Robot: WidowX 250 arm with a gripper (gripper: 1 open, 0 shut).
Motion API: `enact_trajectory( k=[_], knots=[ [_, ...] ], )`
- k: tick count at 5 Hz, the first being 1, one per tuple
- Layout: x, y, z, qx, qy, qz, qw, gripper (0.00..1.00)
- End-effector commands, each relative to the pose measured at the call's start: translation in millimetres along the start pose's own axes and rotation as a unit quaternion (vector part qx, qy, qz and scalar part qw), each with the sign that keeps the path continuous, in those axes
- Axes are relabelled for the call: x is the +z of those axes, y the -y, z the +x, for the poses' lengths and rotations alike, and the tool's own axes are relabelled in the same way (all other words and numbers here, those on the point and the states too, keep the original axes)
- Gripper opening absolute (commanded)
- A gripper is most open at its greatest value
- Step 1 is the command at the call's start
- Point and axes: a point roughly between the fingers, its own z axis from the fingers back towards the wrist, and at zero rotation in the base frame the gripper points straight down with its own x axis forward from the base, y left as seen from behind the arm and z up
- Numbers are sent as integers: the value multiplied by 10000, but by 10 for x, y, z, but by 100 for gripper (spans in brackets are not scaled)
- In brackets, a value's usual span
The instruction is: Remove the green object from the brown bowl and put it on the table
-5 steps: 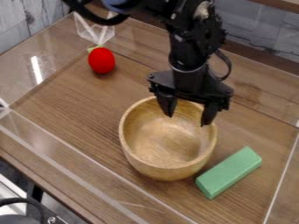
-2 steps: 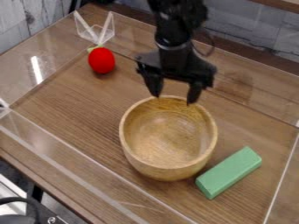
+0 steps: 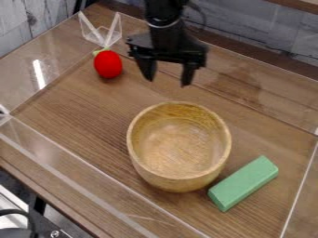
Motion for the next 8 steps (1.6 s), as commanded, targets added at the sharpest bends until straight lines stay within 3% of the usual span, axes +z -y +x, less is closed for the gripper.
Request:
enact_trajectory(
  k=[1,3,5,6,7,8],
  knots=[
    [-5,-1,169,-129,273,-93,9995,0],
    [-67,115,202,-490,255,-163,9983,0],
    [-190,309,149,-145,240,15,9996,0],
    [-206,326,47,-9,225,73,9997,100],
    [-173,338,-48,182,212,115,9995,100],
    [-63,391,13,222,196,92,9995,100]
  ],
)
